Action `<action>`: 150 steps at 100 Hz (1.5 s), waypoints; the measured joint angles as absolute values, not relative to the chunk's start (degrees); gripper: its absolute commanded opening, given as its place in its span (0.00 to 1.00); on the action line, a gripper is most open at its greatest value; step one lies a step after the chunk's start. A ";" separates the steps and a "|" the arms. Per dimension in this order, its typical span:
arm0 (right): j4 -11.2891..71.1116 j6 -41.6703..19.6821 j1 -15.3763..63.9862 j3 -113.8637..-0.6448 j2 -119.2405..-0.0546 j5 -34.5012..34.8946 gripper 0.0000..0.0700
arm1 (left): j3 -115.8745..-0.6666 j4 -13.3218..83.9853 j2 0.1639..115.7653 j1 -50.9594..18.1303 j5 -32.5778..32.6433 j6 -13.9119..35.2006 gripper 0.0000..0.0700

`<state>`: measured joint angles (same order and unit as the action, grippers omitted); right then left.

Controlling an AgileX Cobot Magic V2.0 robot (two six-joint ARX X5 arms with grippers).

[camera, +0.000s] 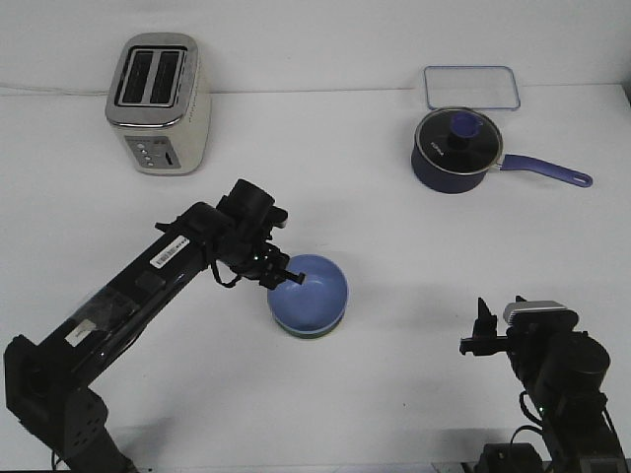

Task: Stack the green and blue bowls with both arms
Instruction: 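Carry the blue bowl over the green bowl and lower it in, then open the left gripper and withdraw it from the stacked bowls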

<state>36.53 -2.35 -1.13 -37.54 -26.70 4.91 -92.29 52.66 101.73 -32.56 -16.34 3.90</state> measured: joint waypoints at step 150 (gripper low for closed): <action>36.53 -2.35 -1.13 -37.56 -26.70 4.91 0.61 | -92.29 53.36 92.09 -22.37 -5.43 2.48 0.49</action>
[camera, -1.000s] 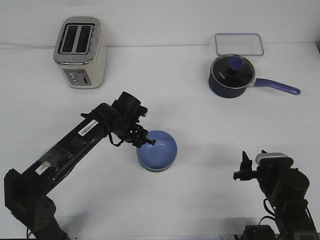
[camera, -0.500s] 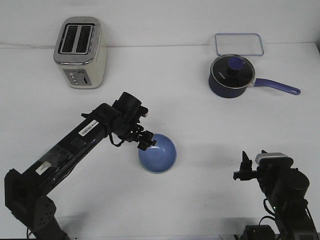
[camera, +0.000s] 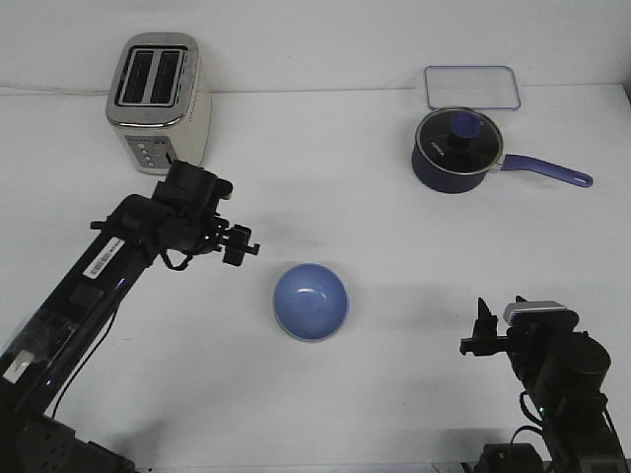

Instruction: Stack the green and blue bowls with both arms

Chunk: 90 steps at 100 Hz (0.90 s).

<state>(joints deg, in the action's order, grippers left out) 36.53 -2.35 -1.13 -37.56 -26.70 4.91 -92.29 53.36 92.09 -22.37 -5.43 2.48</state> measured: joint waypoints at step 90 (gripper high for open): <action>36.53 -2.37 -1.13 -37.54 -26.70 4.89 0.61 | -38.11 27.16 38.87 -9.15 0.25 10.07 0.61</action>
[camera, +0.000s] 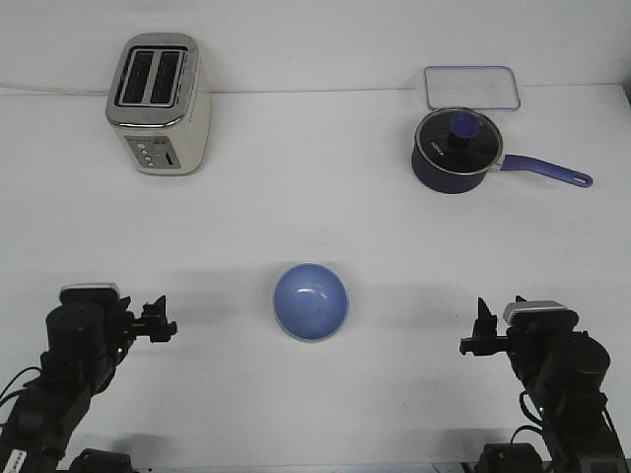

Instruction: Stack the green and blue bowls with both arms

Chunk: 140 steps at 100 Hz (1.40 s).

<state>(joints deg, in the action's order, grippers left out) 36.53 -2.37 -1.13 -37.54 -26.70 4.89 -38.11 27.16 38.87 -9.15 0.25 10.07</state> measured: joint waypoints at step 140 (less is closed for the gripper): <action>36.56 -2.37 -1.13 -37.54 -26.70 4.49 0.00 | -32.29 21.34 27.07 -9.39 0.23 12.67 0.02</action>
